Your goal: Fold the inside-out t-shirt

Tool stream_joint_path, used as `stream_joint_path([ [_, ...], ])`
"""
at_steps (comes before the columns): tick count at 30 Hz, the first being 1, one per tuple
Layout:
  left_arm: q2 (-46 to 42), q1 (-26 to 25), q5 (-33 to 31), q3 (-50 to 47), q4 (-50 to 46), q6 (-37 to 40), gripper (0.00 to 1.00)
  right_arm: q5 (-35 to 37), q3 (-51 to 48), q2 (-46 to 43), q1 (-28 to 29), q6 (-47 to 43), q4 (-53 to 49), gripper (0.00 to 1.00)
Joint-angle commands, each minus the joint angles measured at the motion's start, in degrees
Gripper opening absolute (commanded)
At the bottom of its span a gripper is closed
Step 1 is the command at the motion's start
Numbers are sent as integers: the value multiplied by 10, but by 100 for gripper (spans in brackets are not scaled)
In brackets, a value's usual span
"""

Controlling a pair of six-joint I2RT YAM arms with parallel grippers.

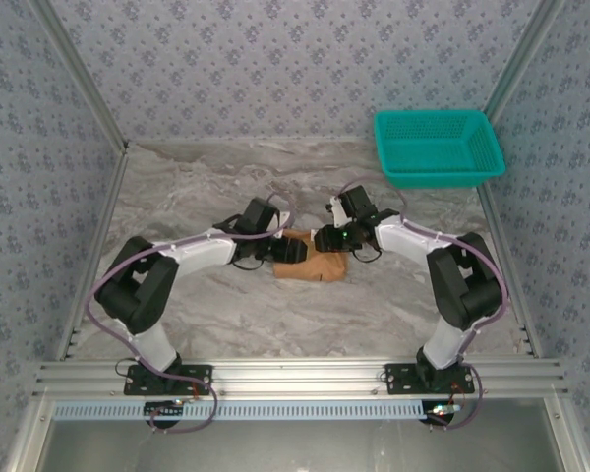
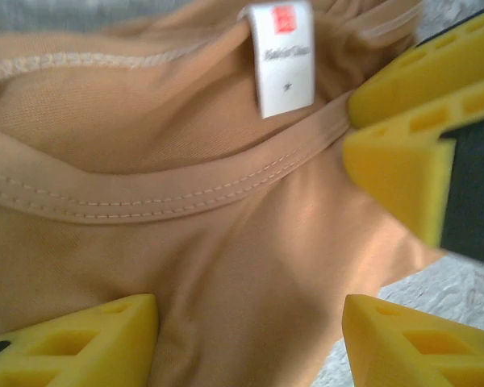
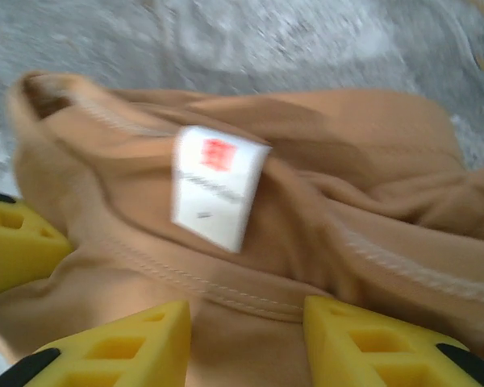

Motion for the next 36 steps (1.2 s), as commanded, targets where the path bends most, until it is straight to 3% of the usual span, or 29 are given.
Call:
stream_joint_path([
  [1,9,-4,20,-60,28,-12,61,-16,-26,18,-17,19,-6,42],
  [5,8,-3,22,-78,28,-9,60,-31,-24,11,-33,-1,-24,42],
  [13,-77,-4,-43,-44,-4,-12,65,-23,-44,-117,-32,-43,-55,47],
  [16,-101,-6,-38,-51,-1,-27,65,-27,-82,-148,-26,-24,-41,47],
  [22,-88,-42,-3,-67,29,-53,64,-80,-142,-129,4,46,49,41],
  [26,-69,-52,-10,-94,39,-69,63,-79,-160,-93,8,62,54,37],
  [32,-90,-52,-36,-60,-13,-28,63,-67,-136,-109,-7,37,11,36],
  [36,-120,-54,-97,-9,-50,-11,64,-65,-131,-166,-26,27,-5,41],
])
